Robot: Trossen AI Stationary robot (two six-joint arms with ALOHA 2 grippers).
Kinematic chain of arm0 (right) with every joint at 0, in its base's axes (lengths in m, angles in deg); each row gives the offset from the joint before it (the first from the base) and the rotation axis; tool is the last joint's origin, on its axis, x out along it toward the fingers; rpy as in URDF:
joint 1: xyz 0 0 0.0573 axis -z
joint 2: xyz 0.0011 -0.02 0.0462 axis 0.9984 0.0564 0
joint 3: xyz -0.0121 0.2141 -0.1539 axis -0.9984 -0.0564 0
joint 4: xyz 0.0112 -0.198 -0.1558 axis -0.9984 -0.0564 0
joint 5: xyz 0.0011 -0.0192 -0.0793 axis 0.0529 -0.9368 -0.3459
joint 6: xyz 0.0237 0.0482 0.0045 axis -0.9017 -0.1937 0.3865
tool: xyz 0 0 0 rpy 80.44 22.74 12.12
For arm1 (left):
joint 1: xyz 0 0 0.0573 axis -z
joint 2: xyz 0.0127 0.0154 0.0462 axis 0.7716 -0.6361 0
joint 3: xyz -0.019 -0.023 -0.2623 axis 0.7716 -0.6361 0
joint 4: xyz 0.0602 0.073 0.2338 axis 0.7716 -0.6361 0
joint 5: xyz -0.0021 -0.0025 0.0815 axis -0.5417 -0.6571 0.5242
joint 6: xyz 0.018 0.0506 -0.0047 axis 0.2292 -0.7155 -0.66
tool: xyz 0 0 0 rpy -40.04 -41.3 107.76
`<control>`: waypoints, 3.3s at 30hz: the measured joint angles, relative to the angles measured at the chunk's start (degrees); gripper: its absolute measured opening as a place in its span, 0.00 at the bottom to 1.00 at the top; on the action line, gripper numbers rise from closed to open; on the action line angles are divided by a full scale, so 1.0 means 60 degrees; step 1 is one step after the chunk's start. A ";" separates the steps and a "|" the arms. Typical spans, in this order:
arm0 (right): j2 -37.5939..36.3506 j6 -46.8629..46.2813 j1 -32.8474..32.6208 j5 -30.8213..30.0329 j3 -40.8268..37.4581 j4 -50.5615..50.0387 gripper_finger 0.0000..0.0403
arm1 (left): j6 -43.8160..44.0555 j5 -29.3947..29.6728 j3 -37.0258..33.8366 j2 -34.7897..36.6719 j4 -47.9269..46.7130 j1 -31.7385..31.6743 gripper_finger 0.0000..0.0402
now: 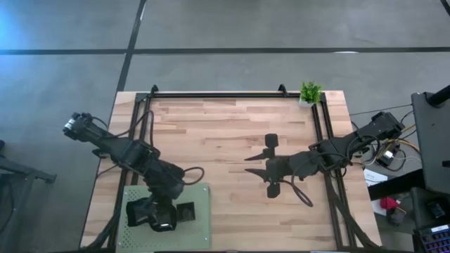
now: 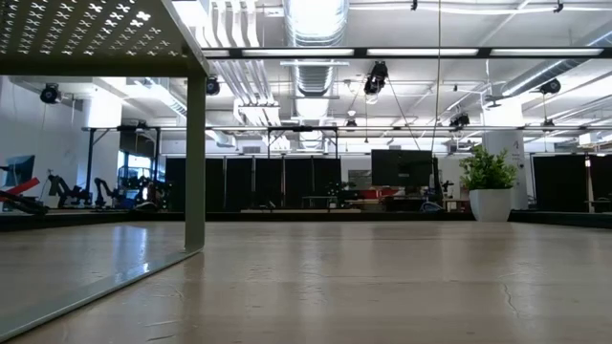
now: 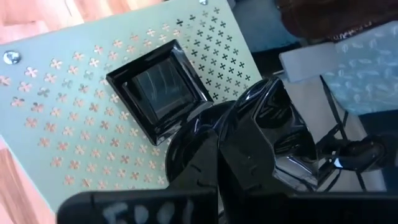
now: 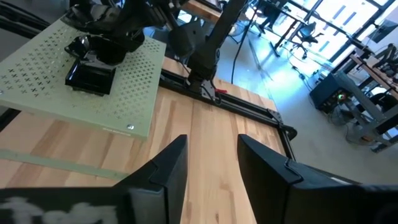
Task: Pick & Place Mini shaped plates
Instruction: Stack the black leaf shaped plate on top of the other black leaf shaped plate on the shelf
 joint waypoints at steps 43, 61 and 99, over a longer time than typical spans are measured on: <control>-0.0015 0.0109 0.0000 -0.0006 0.0000 0.0028 0.35 | 0.0787 -0.0001 -0.0696 -0.0013 0.0557 0.0015 0.00; -0.0015 0.0076 0.0003 -0.0007 0.0000 0.0068 0.35 | 0.0925 -0.0075 -0.0706 -0.0013 0.0647 0.0038 0.00; -0.0018 0.0020 0.0004 0.0301 0.0000 -0.0113 0.21 | 0.0768 -0.0103 -0.0783 -0.0013 0.1017 0.0051 0.00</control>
